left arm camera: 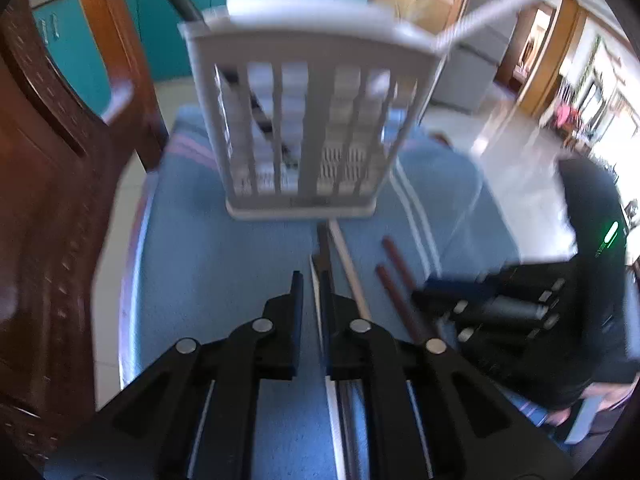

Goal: Organize utensils
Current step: 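Grasp a white chopstick with the left tool while the right tool grasps a reddish-brown chopstick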

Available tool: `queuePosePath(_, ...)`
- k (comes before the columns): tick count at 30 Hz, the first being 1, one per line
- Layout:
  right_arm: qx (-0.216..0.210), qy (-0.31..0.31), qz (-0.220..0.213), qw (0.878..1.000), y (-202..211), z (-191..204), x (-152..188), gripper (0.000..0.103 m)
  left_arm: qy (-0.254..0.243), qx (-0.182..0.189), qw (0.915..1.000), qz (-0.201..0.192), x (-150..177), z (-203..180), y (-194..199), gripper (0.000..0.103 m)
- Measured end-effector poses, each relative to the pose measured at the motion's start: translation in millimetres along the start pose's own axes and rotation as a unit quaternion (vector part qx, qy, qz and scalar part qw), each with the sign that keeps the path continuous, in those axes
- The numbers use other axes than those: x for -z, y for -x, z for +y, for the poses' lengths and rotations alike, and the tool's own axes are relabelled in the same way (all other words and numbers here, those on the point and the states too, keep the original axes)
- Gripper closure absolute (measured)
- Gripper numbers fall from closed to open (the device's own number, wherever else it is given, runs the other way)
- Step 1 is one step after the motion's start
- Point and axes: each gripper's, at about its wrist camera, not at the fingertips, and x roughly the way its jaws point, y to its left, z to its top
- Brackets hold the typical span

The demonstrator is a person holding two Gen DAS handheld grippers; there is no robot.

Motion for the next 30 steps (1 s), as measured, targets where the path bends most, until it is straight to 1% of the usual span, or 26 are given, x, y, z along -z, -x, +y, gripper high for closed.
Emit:
queuePosePath(3,0.008,-0.01,-0.001,1.0,2,-9,0,0.084,-0.006,0.005,0.9991,0.042,9,-2,-17,0.087)
queuePosePath(6,0.01,-0.012,-0.002,1.0,3,-21,-2,0.084,-0.004,0.015,0.9975,0.068,18,-4,-32,0.086)
queuePosePath(10,0.013,-0.008,-0.004,1.0,3,-23,3,0.083,-0.001,0.015,0.9977,0.066,19,-4,-35,0.084)
queuePosePath(13,0.016,-0.01,-0.006,1.0,4,-23,7,0.083,0.004,-0.002,0.9976,0.068,17,3,-38,0.081)
queuePosePath(16,0.024,-0.013,-0.009,1.0,7,-22,9,0.083,0.013,-0.001,0.9973,0.072,12,11,-37,0.08)
queuePosePath(20,0.016,-0.015,-0.013,1.0,6,-24,5,0.081,0.019,0.0,0.9973,0.071,10,21,-39,0.078)
queuePosePath(23,0.021,-0.006,-0.006,1.0,-1,-17,4,0.081,0.01,-0.01,0.9976,0.068,12,15,-42,0.078)
queuePosePath(27,0.036,0.012,-0.013,0.999,-4,-7,6,0.081,0.005,-0.019,0.998,0.059,12,8,-44,0.078)
queuePosePath(28,0.035,0.012,-0.014,0.999,-4,-6,7,0.082,0.005,-0.021,0.9981,0.058,11,7,-44,0.078)
queuePosePath(29,0.033,0.015,-0.013,0.999,-5,-5,7,0.088,0.005,-0.023,0.9981,0.058,11,2,-45,0.081)
queuePosePath(30,0.032,0.018,-0.014,0.999,-5,-3,8,0.092,0.004,-0.026,0.9981,0.056,12,-1,-45,0.086)
